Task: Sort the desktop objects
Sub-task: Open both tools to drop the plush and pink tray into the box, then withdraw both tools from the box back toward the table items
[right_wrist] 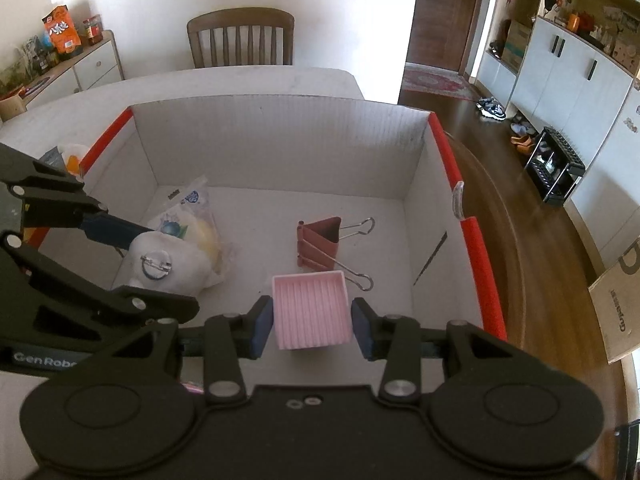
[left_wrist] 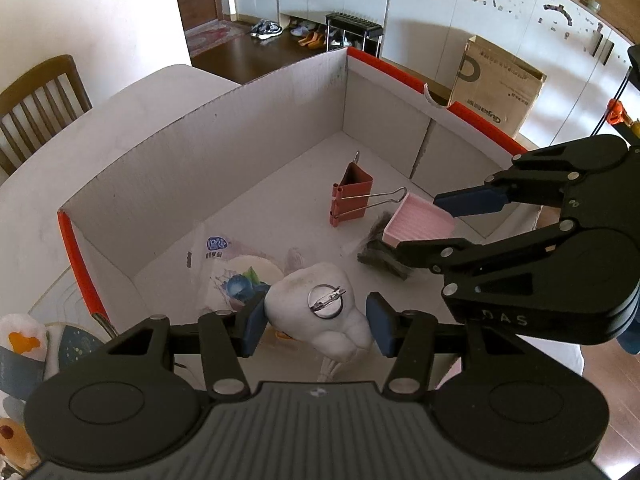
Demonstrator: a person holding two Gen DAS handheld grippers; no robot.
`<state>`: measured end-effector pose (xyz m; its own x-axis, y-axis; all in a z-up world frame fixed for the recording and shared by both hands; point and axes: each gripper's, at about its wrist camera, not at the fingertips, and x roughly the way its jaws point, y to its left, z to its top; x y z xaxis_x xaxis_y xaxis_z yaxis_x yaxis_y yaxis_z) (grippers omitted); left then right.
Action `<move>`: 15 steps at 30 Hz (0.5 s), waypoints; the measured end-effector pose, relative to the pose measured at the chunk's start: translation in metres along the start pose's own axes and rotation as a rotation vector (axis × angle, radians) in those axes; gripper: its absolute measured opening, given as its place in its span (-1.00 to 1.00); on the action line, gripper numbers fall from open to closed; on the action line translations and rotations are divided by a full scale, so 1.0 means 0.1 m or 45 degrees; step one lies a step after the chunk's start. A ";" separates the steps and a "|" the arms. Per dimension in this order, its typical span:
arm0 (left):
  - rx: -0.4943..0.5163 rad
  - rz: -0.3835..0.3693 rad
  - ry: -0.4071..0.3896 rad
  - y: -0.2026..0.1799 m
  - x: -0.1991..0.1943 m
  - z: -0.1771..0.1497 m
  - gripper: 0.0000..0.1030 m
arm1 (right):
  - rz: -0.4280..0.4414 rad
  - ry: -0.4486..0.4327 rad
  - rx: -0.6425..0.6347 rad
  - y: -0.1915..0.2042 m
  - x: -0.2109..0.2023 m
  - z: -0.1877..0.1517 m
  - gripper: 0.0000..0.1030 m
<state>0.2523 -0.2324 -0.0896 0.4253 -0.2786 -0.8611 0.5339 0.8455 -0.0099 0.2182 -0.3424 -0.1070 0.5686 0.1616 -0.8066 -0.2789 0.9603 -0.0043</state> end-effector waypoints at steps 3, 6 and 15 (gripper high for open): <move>-0.008 0.007 -0.004 0.00 0.00 0.00 0.06 | 0.011 0.001 0.004 -0.02 0.01 0.00 -0.18; -0.015 0.024 -0.011 0.00 -0.01 -0.01 0.20 | 0.010 0.000 0.007 -0.02 0.00 0.00 -0.14; -0.034 0.028 -0.059 -0.03 -0.10 -0.03 0.33 | 0.021 -0.012 0.052 -0.08 -0.07 -0.01 0.02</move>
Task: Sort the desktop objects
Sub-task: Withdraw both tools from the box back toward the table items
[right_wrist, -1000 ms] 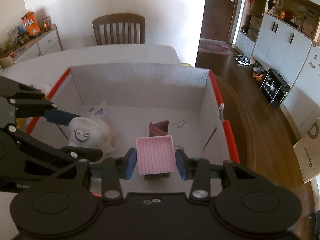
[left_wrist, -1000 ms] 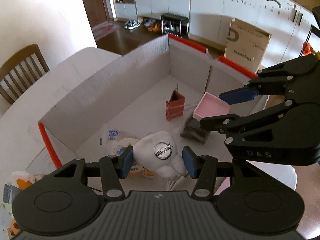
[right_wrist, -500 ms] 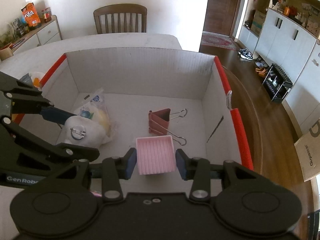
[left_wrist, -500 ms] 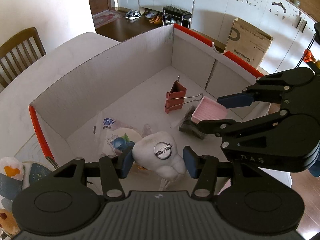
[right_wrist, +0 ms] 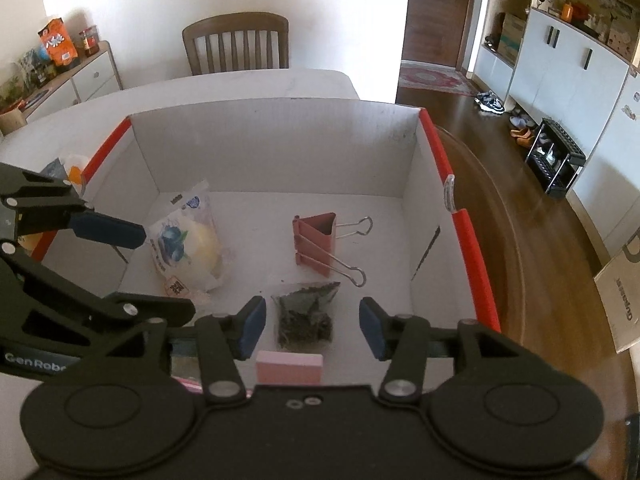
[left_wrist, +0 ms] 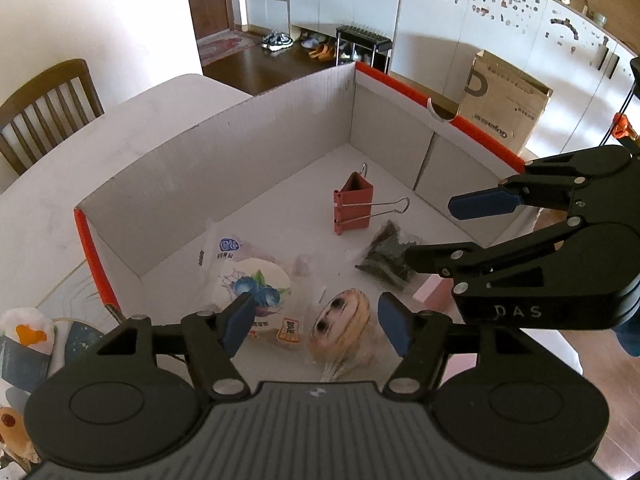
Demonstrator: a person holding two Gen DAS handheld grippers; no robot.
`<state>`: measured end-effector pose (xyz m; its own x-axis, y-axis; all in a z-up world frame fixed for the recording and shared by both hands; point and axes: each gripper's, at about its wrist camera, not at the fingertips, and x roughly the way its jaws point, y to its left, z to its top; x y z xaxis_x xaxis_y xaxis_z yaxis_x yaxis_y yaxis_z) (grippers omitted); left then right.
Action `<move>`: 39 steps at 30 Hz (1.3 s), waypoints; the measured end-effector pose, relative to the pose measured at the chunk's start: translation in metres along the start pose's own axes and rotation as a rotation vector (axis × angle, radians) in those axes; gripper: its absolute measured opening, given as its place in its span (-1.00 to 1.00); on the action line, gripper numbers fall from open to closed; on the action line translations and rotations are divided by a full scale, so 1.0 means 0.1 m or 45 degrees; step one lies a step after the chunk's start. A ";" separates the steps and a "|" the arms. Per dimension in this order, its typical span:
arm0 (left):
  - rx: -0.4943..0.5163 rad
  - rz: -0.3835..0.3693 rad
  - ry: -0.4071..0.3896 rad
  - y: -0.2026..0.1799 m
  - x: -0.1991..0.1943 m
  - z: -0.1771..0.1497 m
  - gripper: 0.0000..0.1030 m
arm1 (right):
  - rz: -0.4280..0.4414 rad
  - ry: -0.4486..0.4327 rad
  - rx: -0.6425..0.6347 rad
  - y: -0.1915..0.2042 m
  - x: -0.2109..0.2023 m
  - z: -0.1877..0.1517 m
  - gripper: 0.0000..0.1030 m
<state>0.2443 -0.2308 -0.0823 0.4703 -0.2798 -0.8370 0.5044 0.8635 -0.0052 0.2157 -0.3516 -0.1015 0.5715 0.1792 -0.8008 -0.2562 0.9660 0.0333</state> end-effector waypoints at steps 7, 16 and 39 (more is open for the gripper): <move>-0.038 -0.011 -0.068 0.03 -0.17 -0.03 0.45 | 0.026 -0.032 0.048 -0.08 -0.15 0.01 0.25; -0.080 -0.012 -0.152 0.06 -0.39 -0.08 0.45 | 0.059 -0.088 0.059 -0.07 -0.33 0.05 0.32; -0.153 -0.008 -0.296 0.10 -0.80 -0.35 0.72 | 0.171 -0.174 0.088 0.02 -0.64 0.04 0.49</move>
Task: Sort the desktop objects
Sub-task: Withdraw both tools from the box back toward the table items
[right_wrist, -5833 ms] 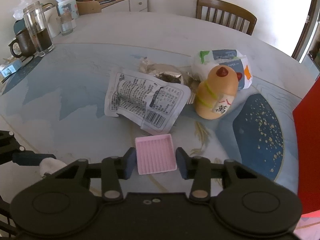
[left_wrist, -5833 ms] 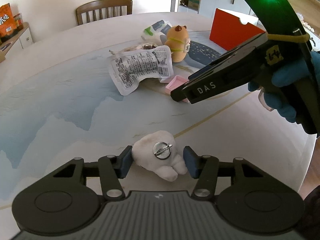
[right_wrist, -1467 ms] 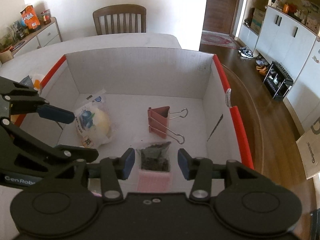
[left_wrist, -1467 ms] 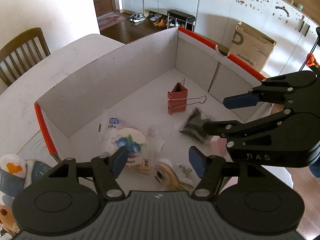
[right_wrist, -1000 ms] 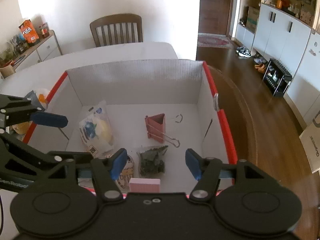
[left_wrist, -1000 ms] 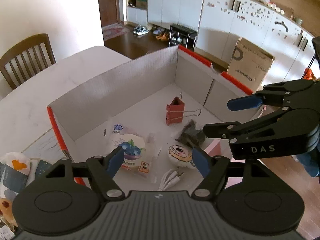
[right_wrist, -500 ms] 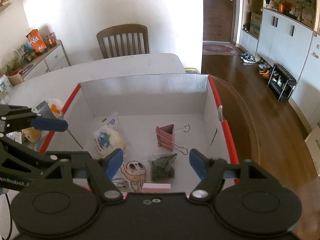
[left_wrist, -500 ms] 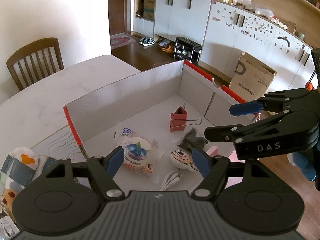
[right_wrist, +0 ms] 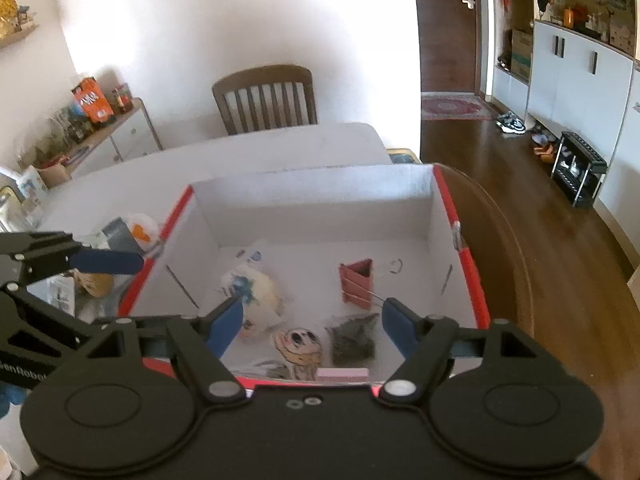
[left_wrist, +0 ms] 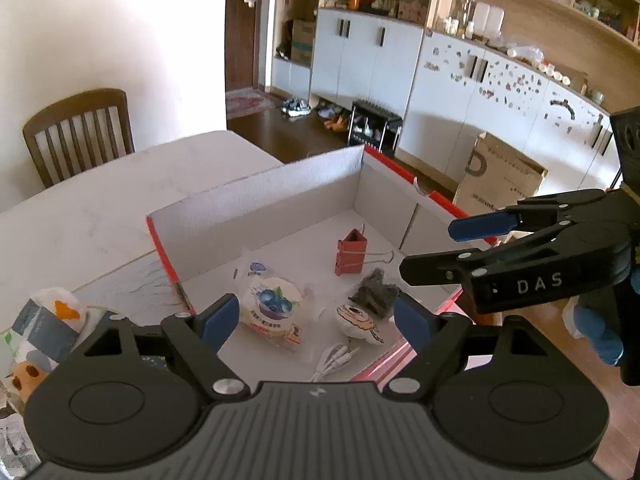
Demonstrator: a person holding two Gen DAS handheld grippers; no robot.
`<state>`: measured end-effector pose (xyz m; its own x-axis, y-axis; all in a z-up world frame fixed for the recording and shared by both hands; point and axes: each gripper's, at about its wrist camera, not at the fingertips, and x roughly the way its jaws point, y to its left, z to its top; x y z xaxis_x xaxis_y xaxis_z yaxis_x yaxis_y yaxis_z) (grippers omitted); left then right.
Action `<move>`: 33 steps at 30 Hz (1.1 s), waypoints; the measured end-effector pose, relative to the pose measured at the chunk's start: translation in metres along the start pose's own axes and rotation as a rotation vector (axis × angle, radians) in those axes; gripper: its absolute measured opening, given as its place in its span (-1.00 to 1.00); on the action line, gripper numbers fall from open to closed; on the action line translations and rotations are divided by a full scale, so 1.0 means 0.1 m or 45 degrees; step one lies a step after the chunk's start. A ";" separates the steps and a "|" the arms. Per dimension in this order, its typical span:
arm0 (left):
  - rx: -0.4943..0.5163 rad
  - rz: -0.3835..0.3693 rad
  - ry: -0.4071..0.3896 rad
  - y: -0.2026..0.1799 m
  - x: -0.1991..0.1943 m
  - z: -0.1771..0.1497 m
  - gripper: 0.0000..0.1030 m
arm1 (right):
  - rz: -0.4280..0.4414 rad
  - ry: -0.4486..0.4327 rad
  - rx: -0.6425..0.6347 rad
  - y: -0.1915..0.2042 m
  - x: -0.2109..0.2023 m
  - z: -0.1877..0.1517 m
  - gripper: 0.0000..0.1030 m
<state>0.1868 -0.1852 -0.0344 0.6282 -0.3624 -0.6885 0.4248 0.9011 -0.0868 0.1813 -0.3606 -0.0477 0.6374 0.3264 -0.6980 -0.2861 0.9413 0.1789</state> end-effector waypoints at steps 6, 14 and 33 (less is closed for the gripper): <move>-0.022 0.001 -0.064 0.08 -0.24 -0.07 0.86 | 0.009 -0.031 -0.011 0.18 -0.07 0.04 0.50; -0.057 0.018 -0.129 0.35 -0.57 -0.24 0.96 | 0.020 -0.036 -0.023 0.52 -0.09 0.05 0.51; -0.152 0.086 -0.175 1.32 -1.17 -0.76 0.97 | 0.022 0.000 -0.071 1.64 0.13 0.02 0.52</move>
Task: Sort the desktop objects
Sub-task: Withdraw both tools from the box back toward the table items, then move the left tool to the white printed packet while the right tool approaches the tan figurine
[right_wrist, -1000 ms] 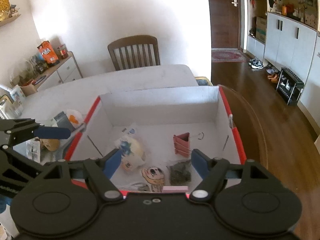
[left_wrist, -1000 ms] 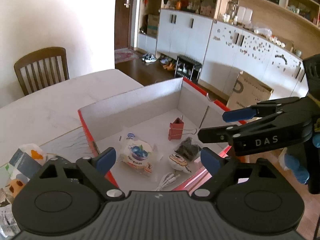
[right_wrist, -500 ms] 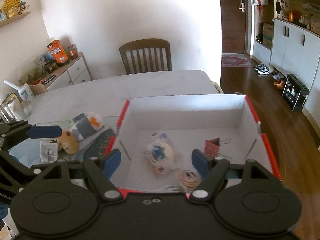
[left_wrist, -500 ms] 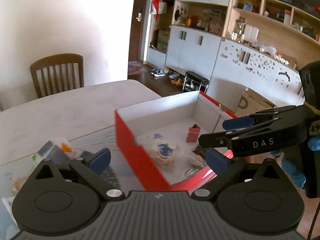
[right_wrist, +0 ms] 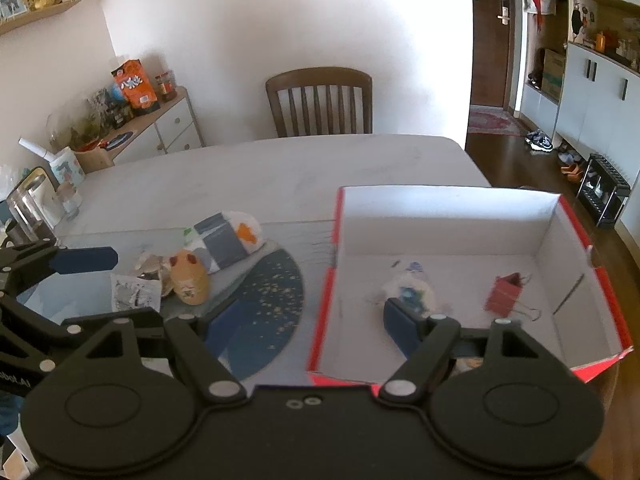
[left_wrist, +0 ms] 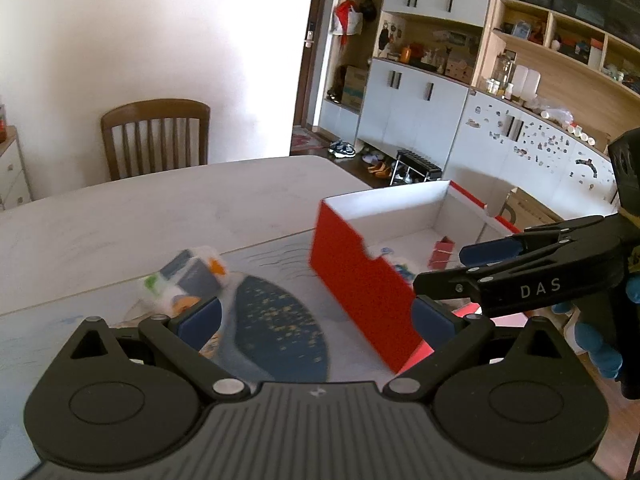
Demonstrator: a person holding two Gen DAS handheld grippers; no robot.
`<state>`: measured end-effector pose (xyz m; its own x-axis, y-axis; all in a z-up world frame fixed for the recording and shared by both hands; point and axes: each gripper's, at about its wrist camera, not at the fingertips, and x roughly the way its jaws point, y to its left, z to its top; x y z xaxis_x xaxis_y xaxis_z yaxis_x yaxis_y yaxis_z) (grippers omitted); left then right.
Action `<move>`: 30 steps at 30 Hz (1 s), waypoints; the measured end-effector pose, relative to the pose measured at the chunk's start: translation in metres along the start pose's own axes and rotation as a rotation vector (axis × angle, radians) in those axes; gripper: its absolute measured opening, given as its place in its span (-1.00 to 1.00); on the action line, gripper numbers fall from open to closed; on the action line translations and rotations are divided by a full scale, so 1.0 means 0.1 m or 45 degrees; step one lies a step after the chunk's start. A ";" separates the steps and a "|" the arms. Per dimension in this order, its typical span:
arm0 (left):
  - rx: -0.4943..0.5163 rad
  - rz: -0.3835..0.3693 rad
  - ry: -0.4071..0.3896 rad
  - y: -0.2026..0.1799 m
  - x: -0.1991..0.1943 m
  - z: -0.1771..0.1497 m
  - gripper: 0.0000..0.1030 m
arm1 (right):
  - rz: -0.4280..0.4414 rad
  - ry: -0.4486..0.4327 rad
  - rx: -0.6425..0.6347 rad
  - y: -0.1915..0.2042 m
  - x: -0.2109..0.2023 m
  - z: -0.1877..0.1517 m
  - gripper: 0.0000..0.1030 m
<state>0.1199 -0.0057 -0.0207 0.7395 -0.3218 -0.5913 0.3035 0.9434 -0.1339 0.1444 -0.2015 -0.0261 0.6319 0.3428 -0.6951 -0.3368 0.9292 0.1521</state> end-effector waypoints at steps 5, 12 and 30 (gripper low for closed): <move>-0.005 0.018 0.015 0.26 -0.09 -0.13 0.97 | -0.004 0.020 -0.008 0.26 0.11 -0.02 0.52; -0.025 0.055 0.037 0.61 -0.17 -0.31 0.97 | -0.006 0.056 -0.025 0.60 0.32 -0.04 0.52; 0.005 0.147 0.119 1.36 0.09 -0.60 0.97 | -0.004 0.153 -0.112 1.22 0.97 0.03 0.52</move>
<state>0.1313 0.1245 -0.0920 0.7106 -0.2023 -0.6738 0.2221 0.9733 -0.0579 0.1670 -0.0546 -0.0731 0.5467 0.3158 -0.7755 -0.3979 0.9129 0.0913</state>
